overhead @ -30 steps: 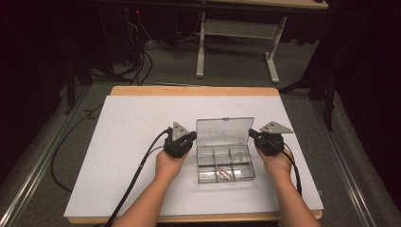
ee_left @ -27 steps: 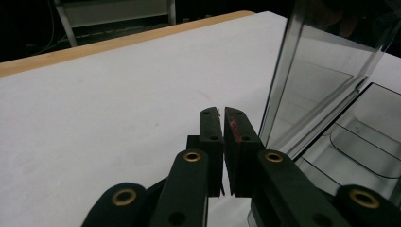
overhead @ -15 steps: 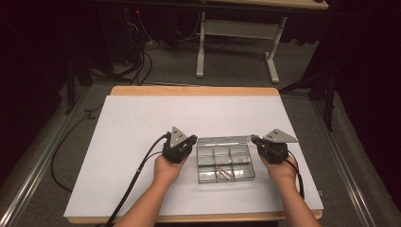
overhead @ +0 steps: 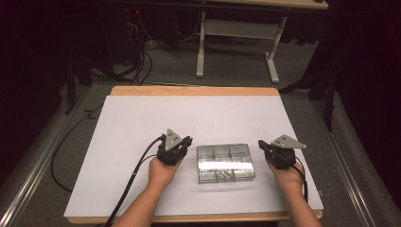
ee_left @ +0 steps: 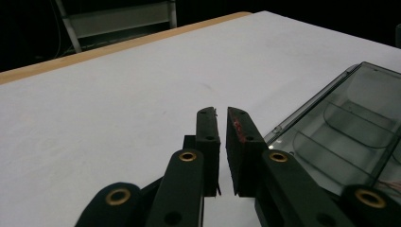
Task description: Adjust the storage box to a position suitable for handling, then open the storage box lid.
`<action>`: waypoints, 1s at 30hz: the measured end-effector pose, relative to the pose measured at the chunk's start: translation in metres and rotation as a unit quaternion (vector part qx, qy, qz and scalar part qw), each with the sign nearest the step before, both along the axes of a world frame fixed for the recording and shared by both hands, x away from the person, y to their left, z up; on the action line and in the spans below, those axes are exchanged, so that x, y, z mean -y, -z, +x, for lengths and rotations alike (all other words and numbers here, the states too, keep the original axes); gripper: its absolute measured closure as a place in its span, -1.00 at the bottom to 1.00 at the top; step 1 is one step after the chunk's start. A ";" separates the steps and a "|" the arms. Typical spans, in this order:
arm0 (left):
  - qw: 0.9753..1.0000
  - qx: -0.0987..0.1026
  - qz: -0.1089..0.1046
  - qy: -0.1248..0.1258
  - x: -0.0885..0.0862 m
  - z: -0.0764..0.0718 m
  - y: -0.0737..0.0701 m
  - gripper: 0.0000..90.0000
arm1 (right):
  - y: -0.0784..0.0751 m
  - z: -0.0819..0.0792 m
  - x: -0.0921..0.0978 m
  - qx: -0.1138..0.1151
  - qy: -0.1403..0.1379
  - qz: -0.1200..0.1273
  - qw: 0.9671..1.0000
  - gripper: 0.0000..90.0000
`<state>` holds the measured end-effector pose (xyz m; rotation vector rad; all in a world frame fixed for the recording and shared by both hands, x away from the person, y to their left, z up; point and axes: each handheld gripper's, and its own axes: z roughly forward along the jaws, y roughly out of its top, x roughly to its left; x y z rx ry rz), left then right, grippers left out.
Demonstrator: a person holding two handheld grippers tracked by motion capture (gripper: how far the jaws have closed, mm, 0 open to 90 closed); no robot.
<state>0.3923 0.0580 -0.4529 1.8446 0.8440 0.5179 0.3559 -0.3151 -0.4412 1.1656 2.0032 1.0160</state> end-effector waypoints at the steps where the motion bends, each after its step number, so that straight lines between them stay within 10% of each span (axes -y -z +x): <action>1: 1.000 0.000 0.003 0.000 -0.003 -0.001 0.001 0.84 | 0.002 -0.001 0.000 -0.003 0.001 0.003 1.000 0.99; 18: 0.998 -0.013 0.049 -0.024 -0.081 -0.015 0.010 0.40 | 0.021 -0.021 0.005 -0.022 0.027 0.013 0.999 0.88; 30: 0.997 -0.031 0.045 -0.060 -0.152 -0.041 0.014 0.06 | 0.022 -0.045 0.009 -0.018 0.057 0.025 0.998 0.51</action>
